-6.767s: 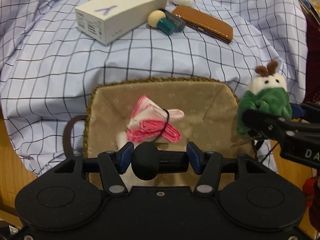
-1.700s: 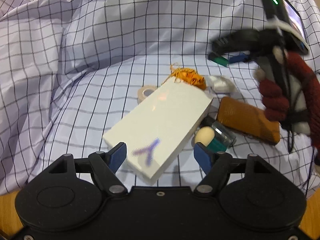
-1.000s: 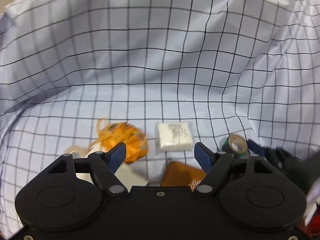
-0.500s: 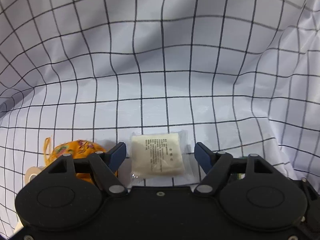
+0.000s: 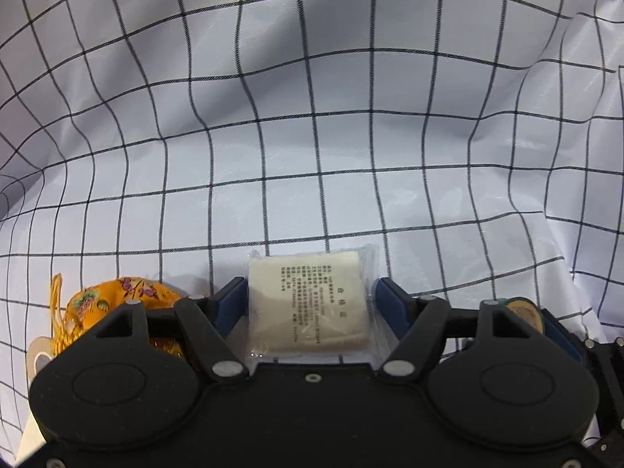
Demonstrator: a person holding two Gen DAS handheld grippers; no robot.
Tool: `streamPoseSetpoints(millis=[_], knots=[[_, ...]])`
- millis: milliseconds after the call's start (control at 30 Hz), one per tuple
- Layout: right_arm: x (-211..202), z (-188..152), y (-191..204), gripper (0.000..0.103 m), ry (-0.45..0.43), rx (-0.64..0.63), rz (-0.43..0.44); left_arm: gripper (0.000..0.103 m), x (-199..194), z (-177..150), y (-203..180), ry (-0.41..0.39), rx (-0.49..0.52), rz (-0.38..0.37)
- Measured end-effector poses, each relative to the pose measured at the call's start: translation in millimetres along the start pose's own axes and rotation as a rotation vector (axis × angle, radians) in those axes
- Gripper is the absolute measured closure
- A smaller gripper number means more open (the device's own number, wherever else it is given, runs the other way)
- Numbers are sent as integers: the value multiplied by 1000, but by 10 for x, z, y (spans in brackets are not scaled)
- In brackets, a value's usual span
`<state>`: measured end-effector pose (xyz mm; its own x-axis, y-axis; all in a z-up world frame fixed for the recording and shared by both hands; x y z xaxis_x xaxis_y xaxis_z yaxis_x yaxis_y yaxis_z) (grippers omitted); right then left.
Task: Organize soft objects
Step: 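Carry the white packet and green tape roll over the basket with both tools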
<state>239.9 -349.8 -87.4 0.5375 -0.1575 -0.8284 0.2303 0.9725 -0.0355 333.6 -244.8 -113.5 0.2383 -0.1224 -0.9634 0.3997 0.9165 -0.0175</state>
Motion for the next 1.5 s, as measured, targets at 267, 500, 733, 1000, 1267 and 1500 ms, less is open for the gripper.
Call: streamPoseSetpoints(millis=[267, 500, 733, 1000, 1267, 1500], knots=[[-100, 7, -72, 56, -9, 56, 27, 45, -146, -27, -250, -30, 30, -86], [-397, -46, -172, 56, -31, 64, -48, 45, -468, -170, -610, -65, 110, -152], [-819, -331, -324, 56, -21, 77, -121, 45, -690, -509, -1075, -51, 183, -257], [-1301, -911, -428, 56, 29, 76, -161, 45, -843, -1046, -1401, 16, 269, -362], [-1821, -1528, -272, 56, 75, 55, -127, 44, -1061, -1677, -1175, 65, 274, -408], [-2134, -1893, 92, 56, 116, -4, -53, 44, -1305, -2279, -612, 77, 230, -392]])
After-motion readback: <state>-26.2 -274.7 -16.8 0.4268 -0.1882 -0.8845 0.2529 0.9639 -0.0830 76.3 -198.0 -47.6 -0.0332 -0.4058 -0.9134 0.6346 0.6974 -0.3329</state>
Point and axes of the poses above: each gripper's, at about its wrist camera, not at the fingertips, and x roughly the way its jaws point, y to its left, z to its top, the point moved 8 cm from there along x, roughly the way its jaws point, and after that the axes turned 7 degrees about y, right-handed, at the moved point
